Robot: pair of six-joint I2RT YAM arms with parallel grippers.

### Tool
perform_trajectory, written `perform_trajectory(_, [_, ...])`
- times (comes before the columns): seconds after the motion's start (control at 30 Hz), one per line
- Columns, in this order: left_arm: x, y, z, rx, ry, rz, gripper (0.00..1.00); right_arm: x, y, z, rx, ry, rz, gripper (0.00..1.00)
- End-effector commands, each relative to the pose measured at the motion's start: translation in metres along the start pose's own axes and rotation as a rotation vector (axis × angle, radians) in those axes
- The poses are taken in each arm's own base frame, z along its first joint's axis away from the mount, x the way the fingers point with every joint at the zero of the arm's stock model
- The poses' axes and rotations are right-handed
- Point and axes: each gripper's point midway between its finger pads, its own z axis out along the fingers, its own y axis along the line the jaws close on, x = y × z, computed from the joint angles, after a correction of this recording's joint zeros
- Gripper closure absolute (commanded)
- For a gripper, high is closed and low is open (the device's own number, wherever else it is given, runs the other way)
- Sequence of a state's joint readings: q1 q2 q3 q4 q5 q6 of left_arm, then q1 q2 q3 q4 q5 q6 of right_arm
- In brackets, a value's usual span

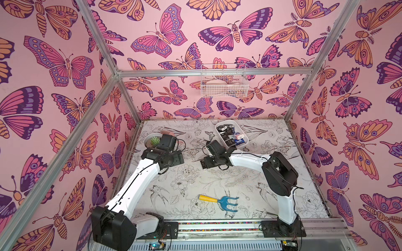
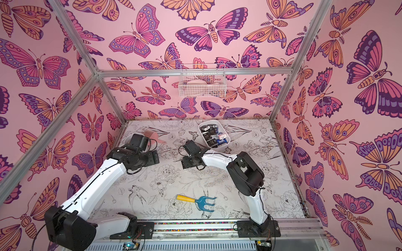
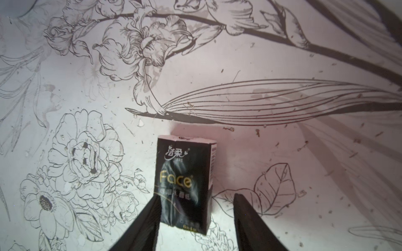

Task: Take the pocket tissues out of the storage box
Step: Adjust the pocket tissues at the center of the board.

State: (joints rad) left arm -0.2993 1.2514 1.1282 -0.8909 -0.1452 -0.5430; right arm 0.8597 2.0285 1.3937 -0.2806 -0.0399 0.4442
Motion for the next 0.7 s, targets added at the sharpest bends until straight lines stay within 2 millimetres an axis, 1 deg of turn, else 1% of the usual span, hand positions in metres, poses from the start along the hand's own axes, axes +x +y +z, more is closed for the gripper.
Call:
perform_trajectory(0.0, [0.002,0.001,-0.001,0.002,0.012,0.001,0.06,-0.001,0.003,0.007,-0.030,0.012,0.049,0.46])
perform_trajectory(0.07, [0.003,0.002,-0.001,0.002,0.014,-0.001,0.06,0.001,0.004,0.010,-0.046,0.015,0.078,0.49])
perform_trajectory(0.17, [0.004,0.001,0.000,0.006,0.020,-0.003,0.06,0.004,0.004,0.014,-0.070,-0.011,0.185,0.54])
perform_trajectory(0.3, [0.006,-0.001,-0.002,0.024,0.023,-0.010,0.06,0.007,-0.001,0.019,-0.081,-0.071,0.334,0.63])
perform_trajectory(0.43, [0.007,-0.001,-0.004,0.030,0.019,-0.006,0.06,0.011,-0.003,0.019,-0.056,-0.109,0.403,0.69])
perform_trajectory(0.53, [0.007,0.000,-0.006,0.032,0.011,0.000,0.06,0.014,-0.002,0.016,-0.042,-0.133,0.454,0.71])
perform_trajectory(0.67, [0.008,-0.001,-0.008,0.042,0.010,-0.001,0.06,0.021,0.004,0.015,-0.022,-0.149,0.504,0.71])
